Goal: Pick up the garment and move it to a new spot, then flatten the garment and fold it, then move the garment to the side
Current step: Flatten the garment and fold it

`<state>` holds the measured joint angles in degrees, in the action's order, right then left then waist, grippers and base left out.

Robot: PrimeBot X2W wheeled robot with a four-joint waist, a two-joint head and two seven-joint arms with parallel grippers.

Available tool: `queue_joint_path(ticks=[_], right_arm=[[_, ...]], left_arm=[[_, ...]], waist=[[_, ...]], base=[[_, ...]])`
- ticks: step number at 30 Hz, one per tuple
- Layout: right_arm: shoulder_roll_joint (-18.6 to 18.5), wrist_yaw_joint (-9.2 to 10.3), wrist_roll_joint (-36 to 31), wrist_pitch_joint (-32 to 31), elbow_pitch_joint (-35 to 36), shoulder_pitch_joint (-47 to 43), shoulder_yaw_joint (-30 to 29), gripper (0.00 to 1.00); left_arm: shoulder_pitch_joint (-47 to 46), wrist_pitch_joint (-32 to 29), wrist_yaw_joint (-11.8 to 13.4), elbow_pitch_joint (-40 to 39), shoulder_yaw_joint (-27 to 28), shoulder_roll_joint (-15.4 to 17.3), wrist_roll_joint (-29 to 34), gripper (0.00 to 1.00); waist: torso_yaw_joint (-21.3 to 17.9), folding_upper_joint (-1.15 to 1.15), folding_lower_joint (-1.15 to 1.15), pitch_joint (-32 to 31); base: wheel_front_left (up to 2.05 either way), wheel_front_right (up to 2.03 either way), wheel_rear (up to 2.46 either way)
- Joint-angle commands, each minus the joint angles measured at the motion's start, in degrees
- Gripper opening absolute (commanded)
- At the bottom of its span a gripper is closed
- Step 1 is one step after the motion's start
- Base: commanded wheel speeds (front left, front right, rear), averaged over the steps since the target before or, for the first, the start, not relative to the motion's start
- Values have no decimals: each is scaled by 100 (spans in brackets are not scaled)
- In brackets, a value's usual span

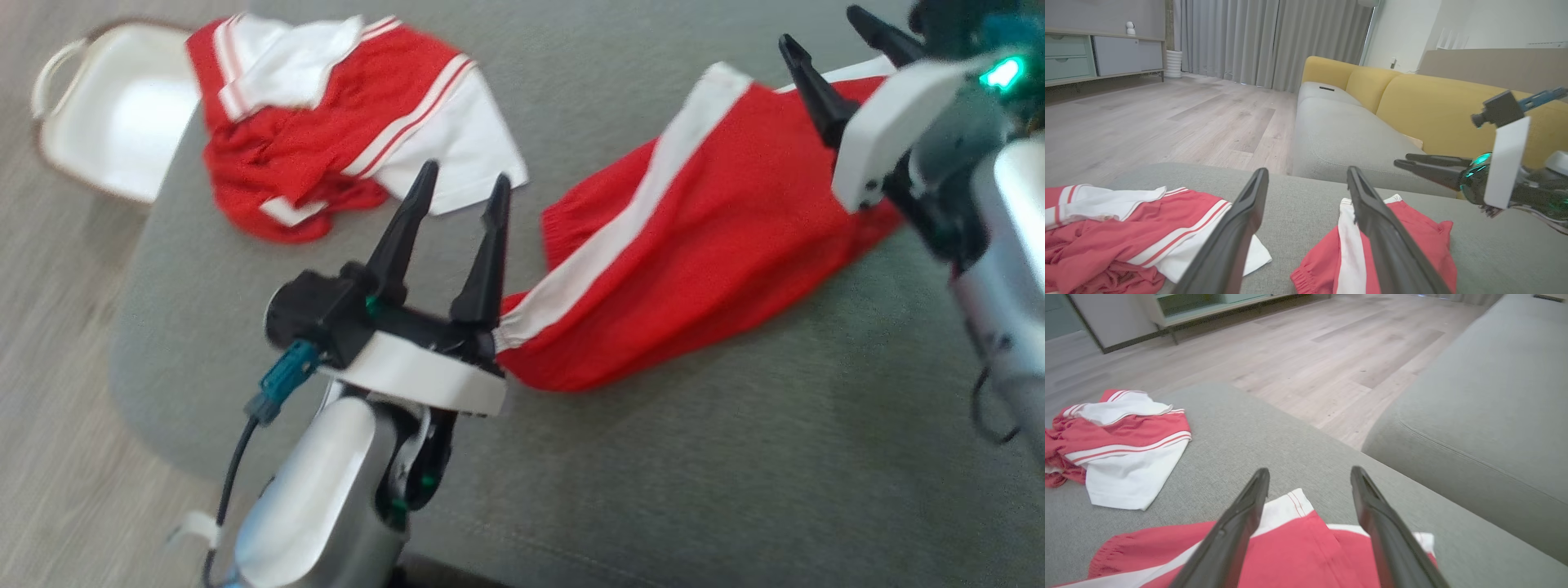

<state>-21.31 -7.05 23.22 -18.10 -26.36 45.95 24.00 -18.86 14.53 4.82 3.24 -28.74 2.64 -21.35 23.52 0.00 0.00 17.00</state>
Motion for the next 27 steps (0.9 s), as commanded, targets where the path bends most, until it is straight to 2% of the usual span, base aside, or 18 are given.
queue_joint_path(ticks=[1,7,13,27], right_arm=[[-95,-44,140,-81,77,245,238,100],[-674,-44,764,-408,-609,1141,1463,100],[-991,-44,1127,-531,-1143,1727,2436,100],[-1159,-44,2007,-458,-1687,2285,3759,100]], left_arm=[[-242,47,47,-236,120,25,-55,100],[-540,47,206,-358,-207,24,-310,100],[-679,47,336,-440,-376,24,-484,100],[-700,47,427,-475,-447,24,-575,100]], waist=[[418,0,0,396],[743,0,0,693],[913,0,0,892],[949,0,0,1028]], base=[[0,0,0],[0,0,0],[0,0,0],[0,0,0]])
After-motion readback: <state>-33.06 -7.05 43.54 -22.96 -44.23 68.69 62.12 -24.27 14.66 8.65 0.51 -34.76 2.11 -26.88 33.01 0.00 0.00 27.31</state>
